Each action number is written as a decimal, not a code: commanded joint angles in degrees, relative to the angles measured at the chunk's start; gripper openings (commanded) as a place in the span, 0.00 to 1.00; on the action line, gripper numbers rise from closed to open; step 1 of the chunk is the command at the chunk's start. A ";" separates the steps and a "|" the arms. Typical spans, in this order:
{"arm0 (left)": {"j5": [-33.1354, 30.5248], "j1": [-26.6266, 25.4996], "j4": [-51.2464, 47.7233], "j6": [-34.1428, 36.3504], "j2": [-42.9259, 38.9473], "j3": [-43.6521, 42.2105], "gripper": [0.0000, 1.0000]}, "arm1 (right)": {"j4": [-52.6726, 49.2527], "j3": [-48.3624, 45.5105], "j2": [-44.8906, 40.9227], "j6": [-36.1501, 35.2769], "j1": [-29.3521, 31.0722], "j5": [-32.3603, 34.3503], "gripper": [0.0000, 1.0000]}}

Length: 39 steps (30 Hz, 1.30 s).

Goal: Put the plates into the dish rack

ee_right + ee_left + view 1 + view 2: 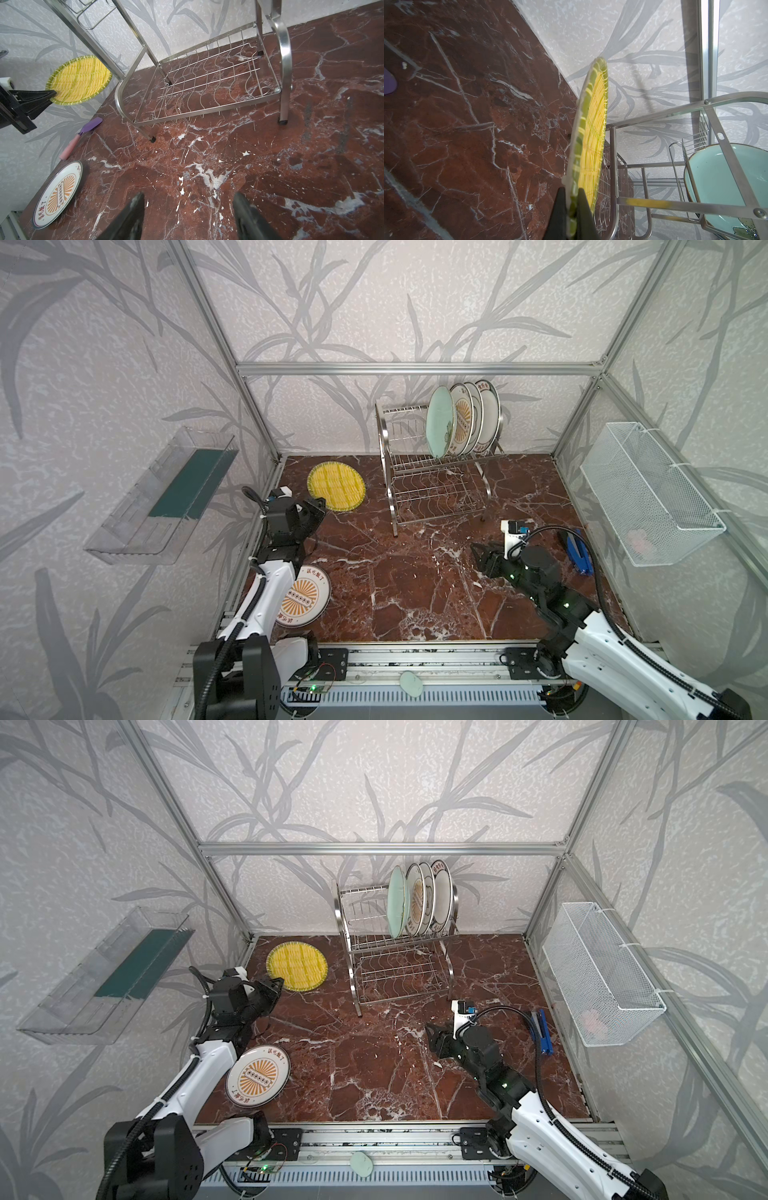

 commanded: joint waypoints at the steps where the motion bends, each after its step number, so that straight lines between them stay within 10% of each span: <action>1: 2.39 0.14 -1.01 0.52 -4.46 -1.06 0.00 | -0.10 2.28 0.88 -0.59 -0.23 -0.83 0.67; 25: 9.02 0.07 -24.17 2.11 -29.80 -8.74 0.00 | 2.79 4.69 7.13 0.72 -1.11 -5.80 0.67; 39: 20.89 0.11 -38.76 11.84 -30.79 -0.84 0.00 | 9.78 6.05 13.84 2.72 -1.24 -14.03 0.67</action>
